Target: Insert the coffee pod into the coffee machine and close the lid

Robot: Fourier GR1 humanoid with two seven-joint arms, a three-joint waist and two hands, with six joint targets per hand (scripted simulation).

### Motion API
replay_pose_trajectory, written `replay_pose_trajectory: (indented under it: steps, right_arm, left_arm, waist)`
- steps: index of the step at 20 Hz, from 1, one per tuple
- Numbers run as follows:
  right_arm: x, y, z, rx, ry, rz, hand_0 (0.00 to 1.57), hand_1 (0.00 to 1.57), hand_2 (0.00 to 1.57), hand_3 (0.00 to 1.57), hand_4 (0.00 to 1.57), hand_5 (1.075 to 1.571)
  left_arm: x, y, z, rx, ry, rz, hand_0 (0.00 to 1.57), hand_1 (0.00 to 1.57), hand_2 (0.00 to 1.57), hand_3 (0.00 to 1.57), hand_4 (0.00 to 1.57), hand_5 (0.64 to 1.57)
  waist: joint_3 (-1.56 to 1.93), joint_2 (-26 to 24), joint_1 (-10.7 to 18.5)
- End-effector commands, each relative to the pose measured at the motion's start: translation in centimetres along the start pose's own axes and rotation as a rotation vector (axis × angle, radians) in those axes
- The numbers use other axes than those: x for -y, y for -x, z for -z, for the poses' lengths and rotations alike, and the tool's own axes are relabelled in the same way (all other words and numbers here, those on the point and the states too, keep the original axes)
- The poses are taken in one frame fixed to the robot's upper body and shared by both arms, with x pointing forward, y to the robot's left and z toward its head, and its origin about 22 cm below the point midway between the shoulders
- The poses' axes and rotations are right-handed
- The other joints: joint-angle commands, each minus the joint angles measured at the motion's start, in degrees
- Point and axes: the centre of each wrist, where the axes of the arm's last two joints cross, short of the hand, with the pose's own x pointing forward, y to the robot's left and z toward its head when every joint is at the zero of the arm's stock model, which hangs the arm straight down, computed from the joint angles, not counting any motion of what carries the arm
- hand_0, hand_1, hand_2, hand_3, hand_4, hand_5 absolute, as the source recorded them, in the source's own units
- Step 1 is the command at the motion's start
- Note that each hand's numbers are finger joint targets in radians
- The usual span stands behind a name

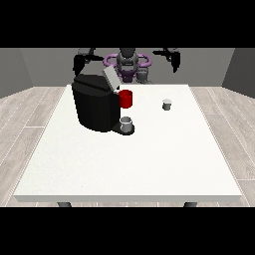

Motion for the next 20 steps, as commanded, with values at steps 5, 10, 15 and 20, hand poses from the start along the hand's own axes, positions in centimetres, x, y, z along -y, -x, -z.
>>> replay_pose_trajectory:
  steps: [5,10,15,20]
  right_arm:
    - [-1.4,-0.6,0.5,0.022,0.071,0.009,0.00,0.00,0.00,0.00,0.22,1.571]
    - [-0.8,-0.8,0.5,0.050,0.024,0.045,0.00,0.00,0.00,0.00,0.13,1.571]
    - [-2.5,-2.3,1.5,0.103,0.004,0.037,0.00,0.00,0.00,0.00,0.12,1.571]
    - [-2.7,-1.8,1.8,0.098,-0.053,0.062,0.00,0.00,0.00,0.00,0.26,1.571]
  left_arm:
    - [-0.3,-0.9,0.5,0.007,0.050,0.169,0.00,0.00,0.00,0.00,0.32,1.571]
    - [-5.7,-2.8,2.5,-0.027,0.030,0.276,0.00,0.00,0.00,0.00,0.00,1.571]
    - [-6.0,-1.5,5.6,-0.097,0.002,0.258,0.00,0.00,0.00,0.00,0.00,1.571]
    - [-9.3,-1.9,6.9,-0.143,0.007,0.332,0.00,0.00,0.00,0.00,0.00,1.571]
  waist:
    - [0.01,0.1,-0.6]
    - [0.01,1.8,-2.9]
    - [-0.01,5.9,-6.4]
    - [-0.01,8.7,-7.2]
